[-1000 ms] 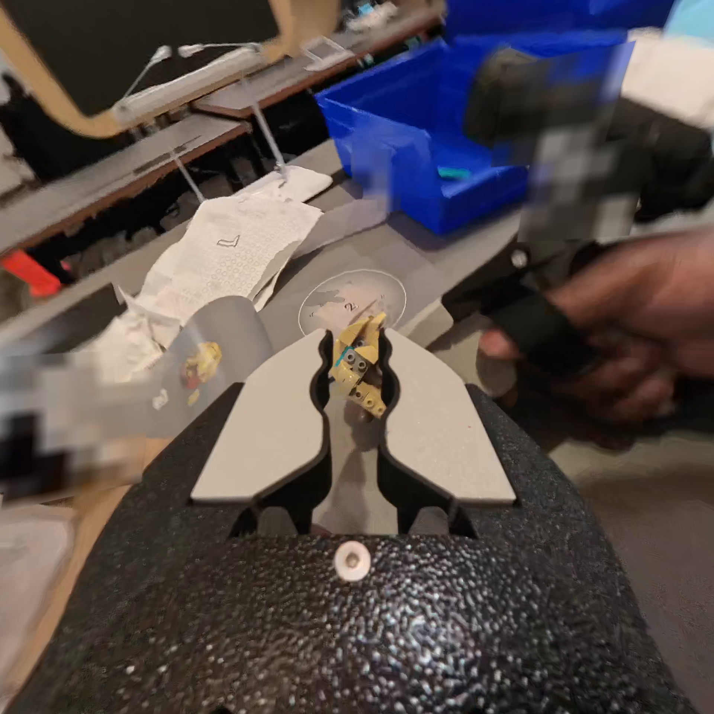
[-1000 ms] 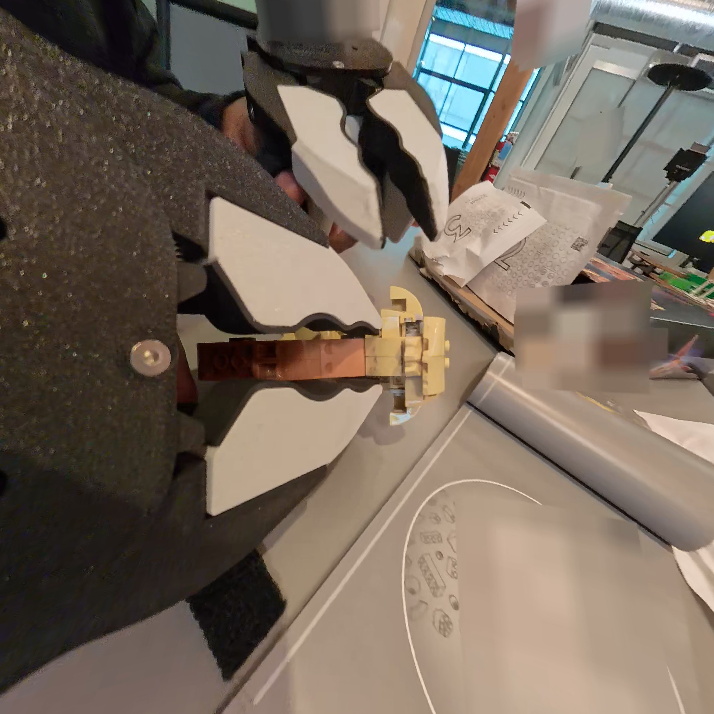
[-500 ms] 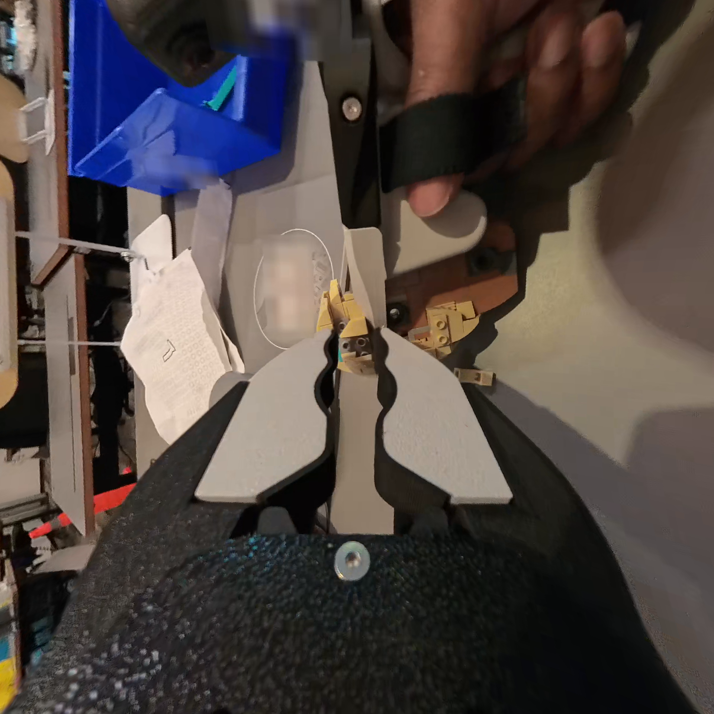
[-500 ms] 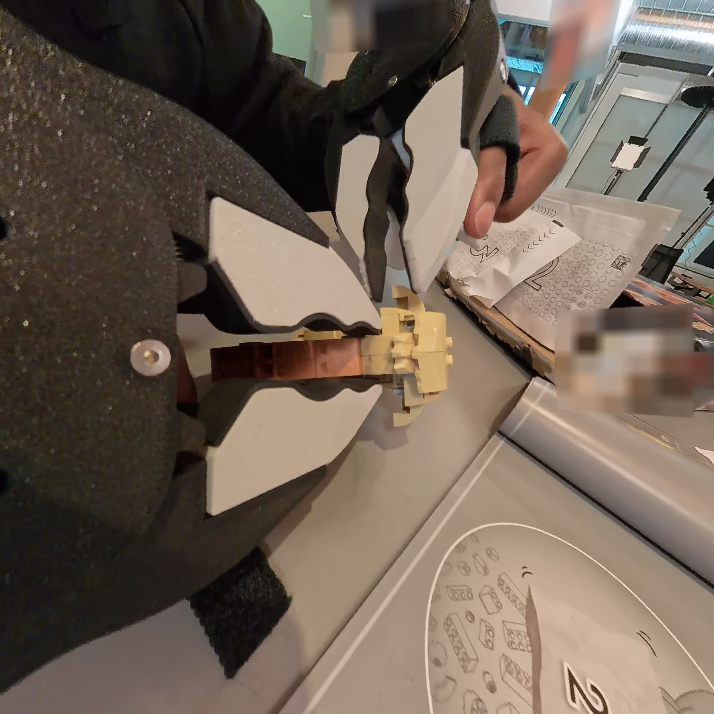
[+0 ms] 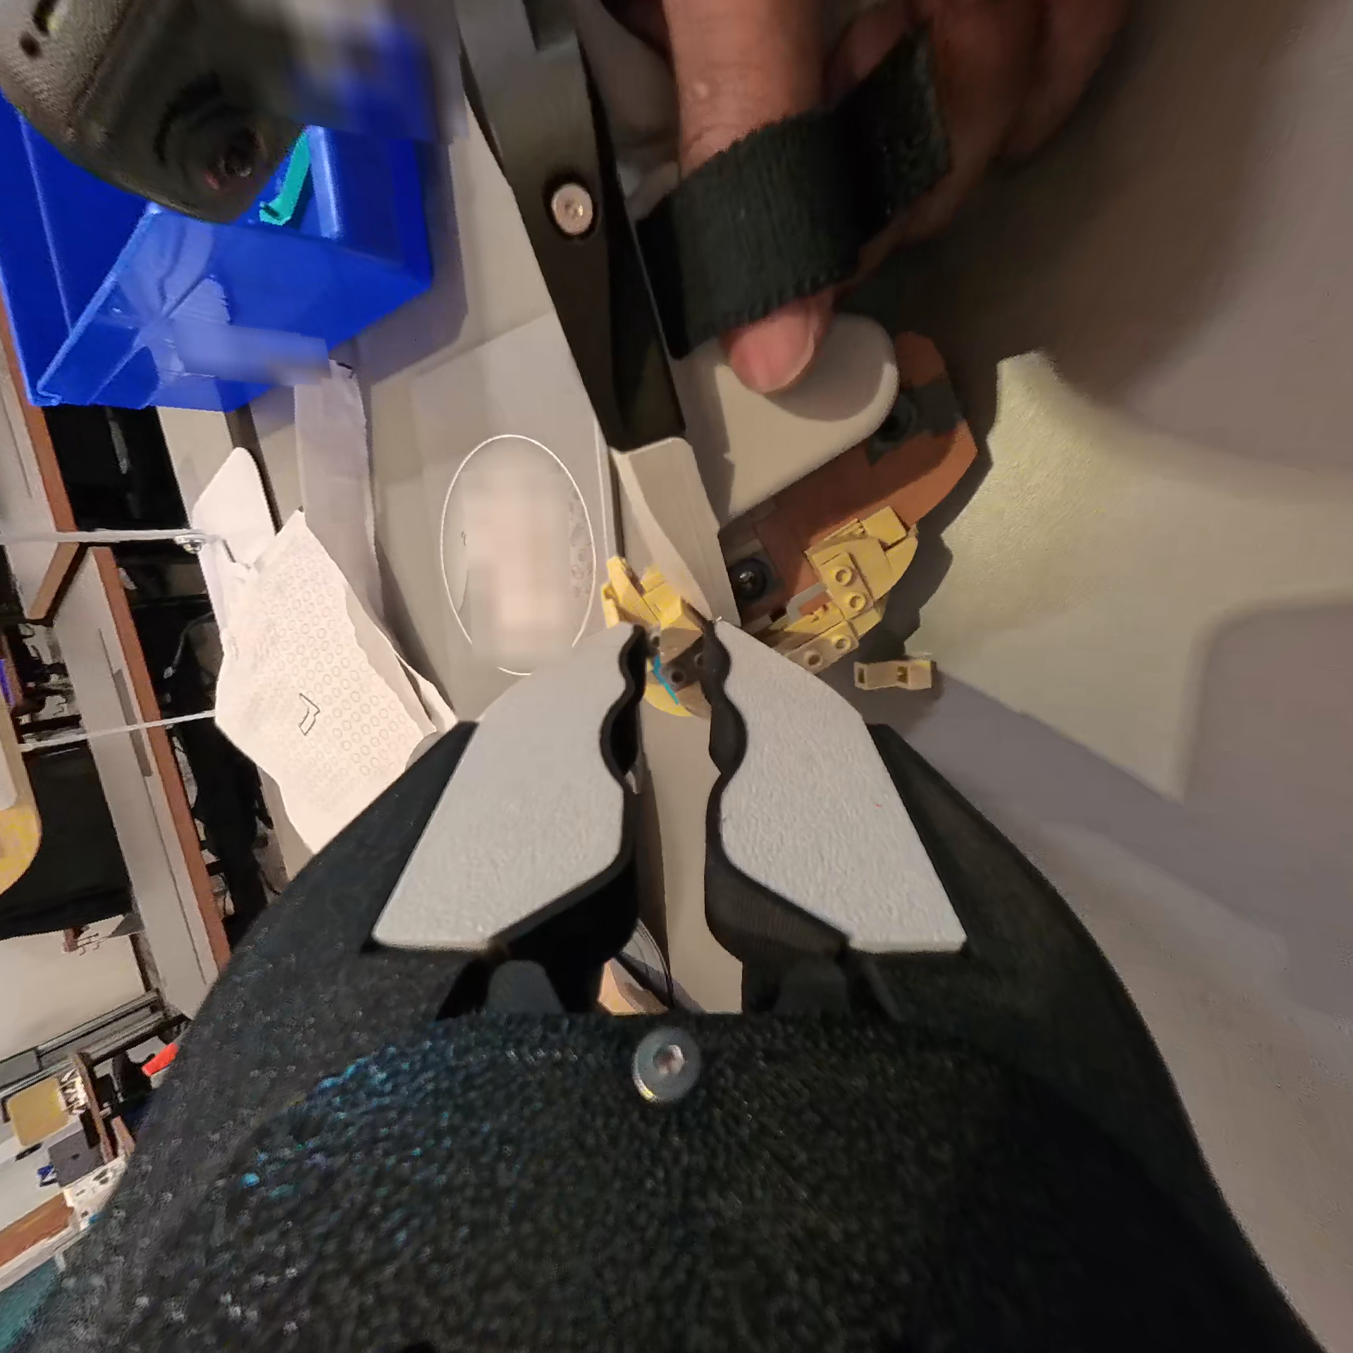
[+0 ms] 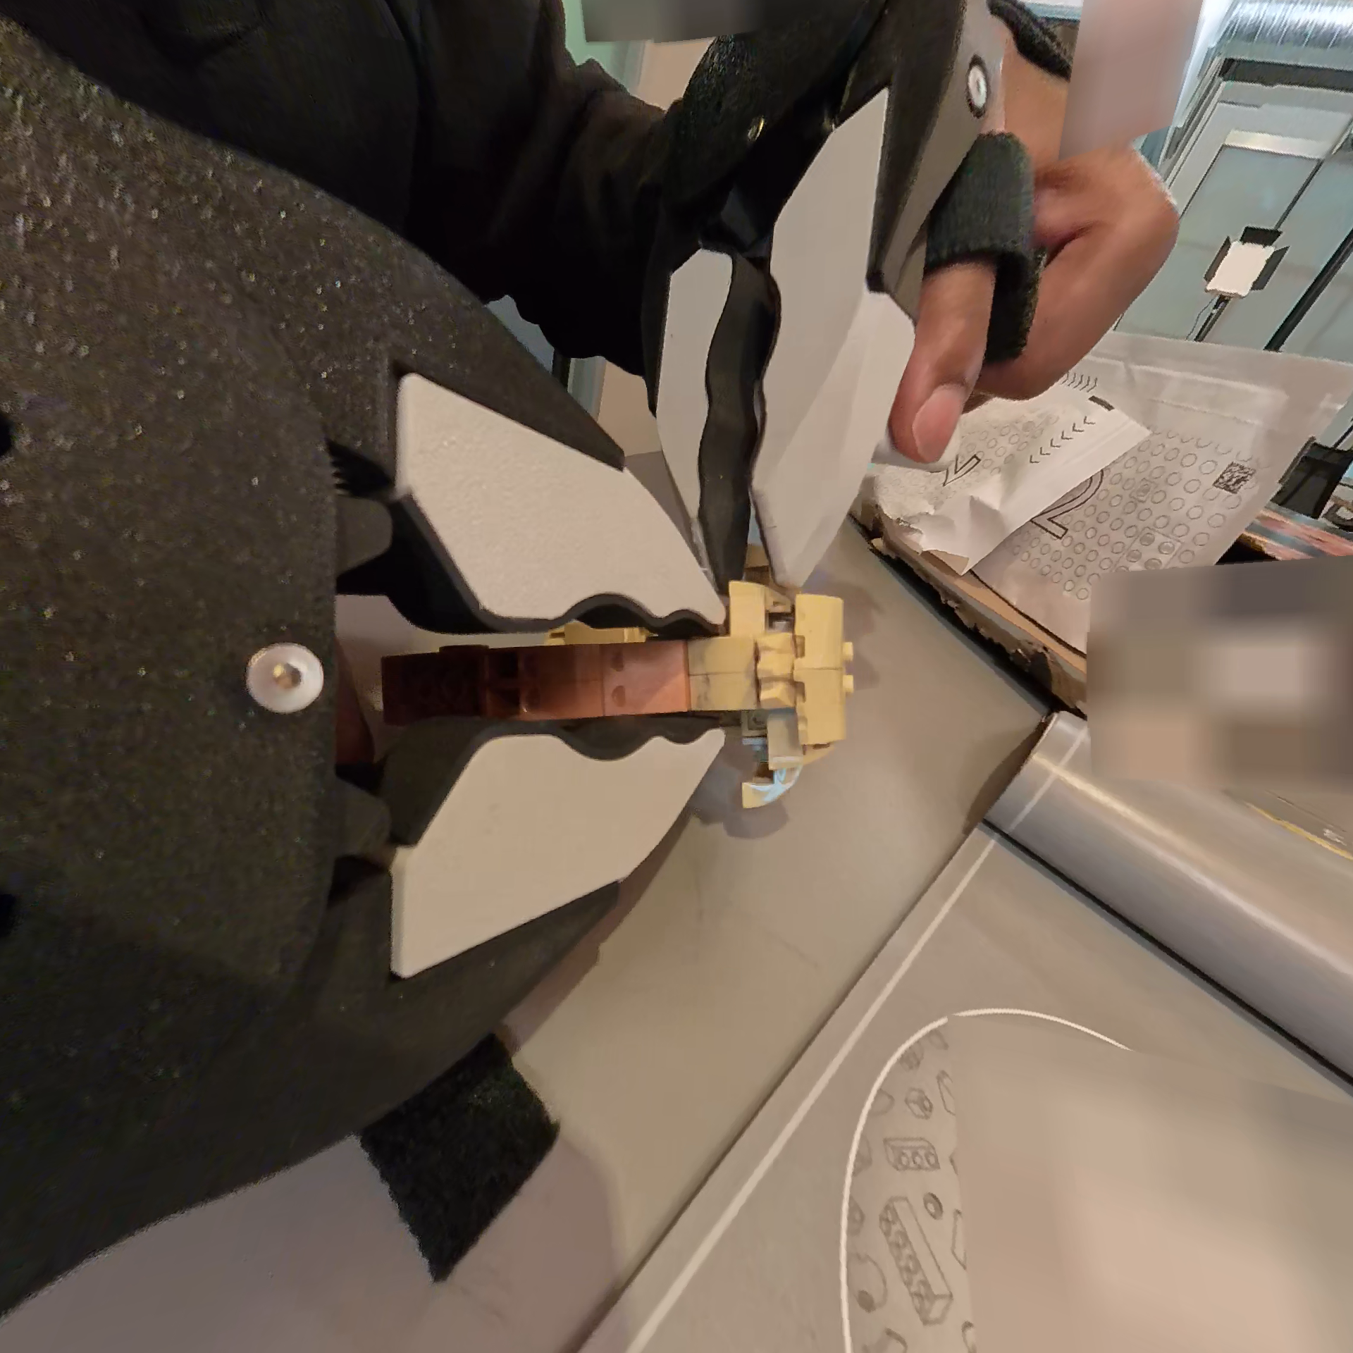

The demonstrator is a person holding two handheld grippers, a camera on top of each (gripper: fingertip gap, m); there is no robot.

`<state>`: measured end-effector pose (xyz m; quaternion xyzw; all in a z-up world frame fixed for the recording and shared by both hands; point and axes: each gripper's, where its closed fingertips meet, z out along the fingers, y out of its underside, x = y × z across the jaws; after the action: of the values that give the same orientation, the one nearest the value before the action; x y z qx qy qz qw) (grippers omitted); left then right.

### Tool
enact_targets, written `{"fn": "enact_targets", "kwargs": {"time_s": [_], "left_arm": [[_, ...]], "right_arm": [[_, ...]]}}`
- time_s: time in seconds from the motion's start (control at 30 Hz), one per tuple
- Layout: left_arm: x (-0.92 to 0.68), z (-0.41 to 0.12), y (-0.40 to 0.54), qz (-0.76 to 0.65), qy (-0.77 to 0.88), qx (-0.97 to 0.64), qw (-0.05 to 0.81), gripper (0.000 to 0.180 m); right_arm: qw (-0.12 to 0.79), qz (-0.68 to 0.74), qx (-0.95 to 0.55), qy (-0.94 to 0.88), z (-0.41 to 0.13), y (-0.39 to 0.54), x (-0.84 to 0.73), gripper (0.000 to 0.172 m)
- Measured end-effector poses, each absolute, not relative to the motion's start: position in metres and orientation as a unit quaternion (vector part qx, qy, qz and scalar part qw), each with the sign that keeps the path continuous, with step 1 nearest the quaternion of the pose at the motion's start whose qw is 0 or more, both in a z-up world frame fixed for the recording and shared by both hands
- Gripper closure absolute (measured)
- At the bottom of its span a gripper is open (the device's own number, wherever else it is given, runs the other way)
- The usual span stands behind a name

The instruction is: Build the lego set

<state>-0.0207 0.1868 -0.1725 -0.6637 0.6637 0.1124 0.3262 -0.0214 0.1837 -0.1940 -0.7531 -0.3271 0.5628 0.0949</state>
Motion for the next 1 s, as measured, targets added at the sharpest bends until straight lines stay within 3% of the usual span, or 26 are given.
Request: {"fn": "enact_targets", "kwargs": {"time_s": [0.57,1.0], "left_arm": [[-0.021,-0.173,0.186,0.118,0.647,-0.685,0.314,0.171],[-0.029,-0.173,0.185,0.156,0.700,-0.654,0.239,0.171]], "right_arm": [[0.089,0.558,-0.758,-0.326,-0.197,0.183,-0.021,0.151],[0.086,0.557,-0.756,-0.332,-0.197,0.181,-0.021,0.151]]}}
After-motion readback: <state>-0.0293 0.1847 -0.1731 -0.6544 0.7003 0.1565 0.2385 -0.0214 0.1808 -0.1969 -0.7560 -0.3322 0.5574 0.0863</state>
